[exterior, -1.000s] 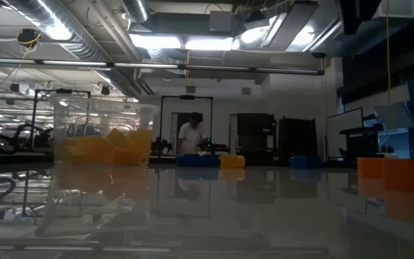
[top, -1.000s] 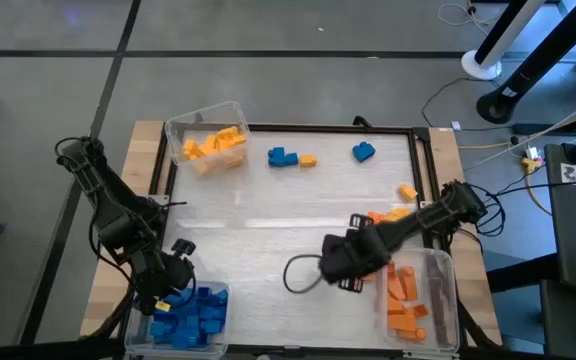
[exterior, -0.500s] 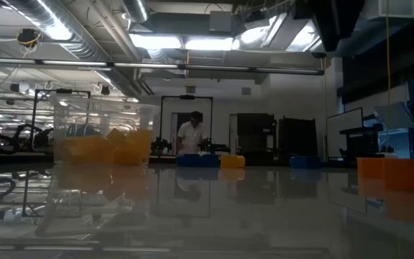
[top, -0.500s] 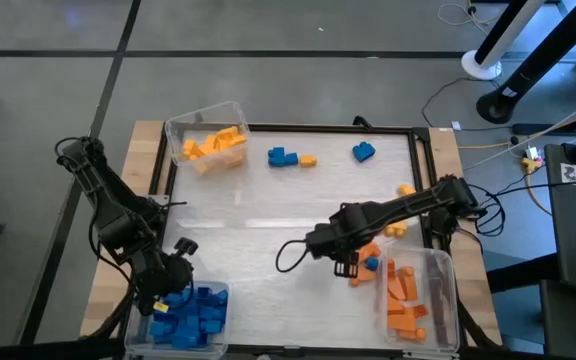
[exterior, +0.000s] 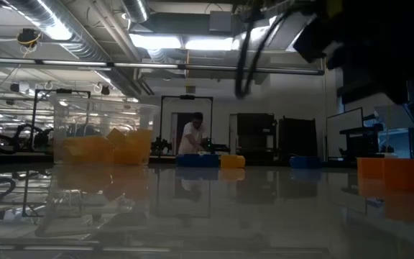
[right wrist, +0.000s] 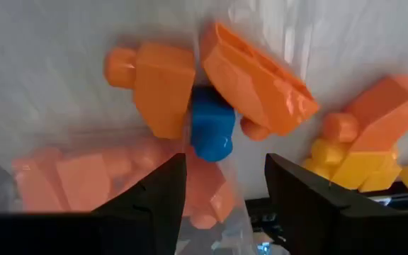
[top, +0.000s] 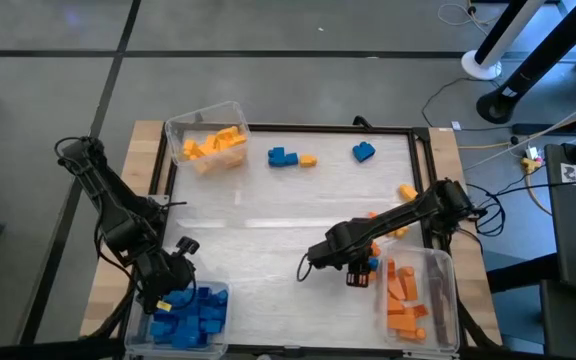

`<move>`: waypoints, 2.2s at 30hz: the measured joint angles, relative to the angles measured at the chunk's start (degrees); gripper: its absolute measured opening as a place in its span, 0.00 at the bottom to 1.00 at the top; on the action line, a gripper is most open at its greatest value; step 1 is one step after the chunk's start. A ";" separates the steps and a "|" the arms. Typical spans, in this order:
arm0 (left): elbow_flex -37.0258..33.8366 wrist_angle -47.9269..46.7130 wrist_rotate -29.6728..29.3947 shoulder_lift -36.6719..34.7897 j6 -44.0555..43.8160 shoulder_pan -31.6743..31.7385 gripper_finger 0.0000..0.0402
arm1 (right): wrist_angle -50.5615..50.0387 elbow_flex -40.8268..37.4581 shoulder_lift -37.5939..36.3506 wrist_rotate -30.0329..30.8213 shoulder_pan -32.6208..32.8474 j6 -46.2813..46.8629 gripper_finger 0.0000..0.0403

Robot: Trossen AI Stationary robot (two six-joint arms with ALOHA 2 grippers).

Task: Sort blocks
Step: Put the blue game piece into the bottom left transparent bin

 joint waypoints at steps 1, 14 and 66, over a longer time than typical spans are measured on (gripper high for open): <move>-0.30 -0.11 -0.02 0.00 -0.15 0.02 0.27 | 0.32 -0.98 0.00 -0.51 0.00 0.00 0.48; -1.99 2.48 -0.24 -0.04 0.18 0.11 0.27 | 7.99 -10.86 0.00 -5.89 0.00 0.13 0.48; -2.02 2.75 -2.50 -7.55 0.05 0.11 0.27 | 21.29 3.65 -0.07 9.61 0.00 -0.44 0.32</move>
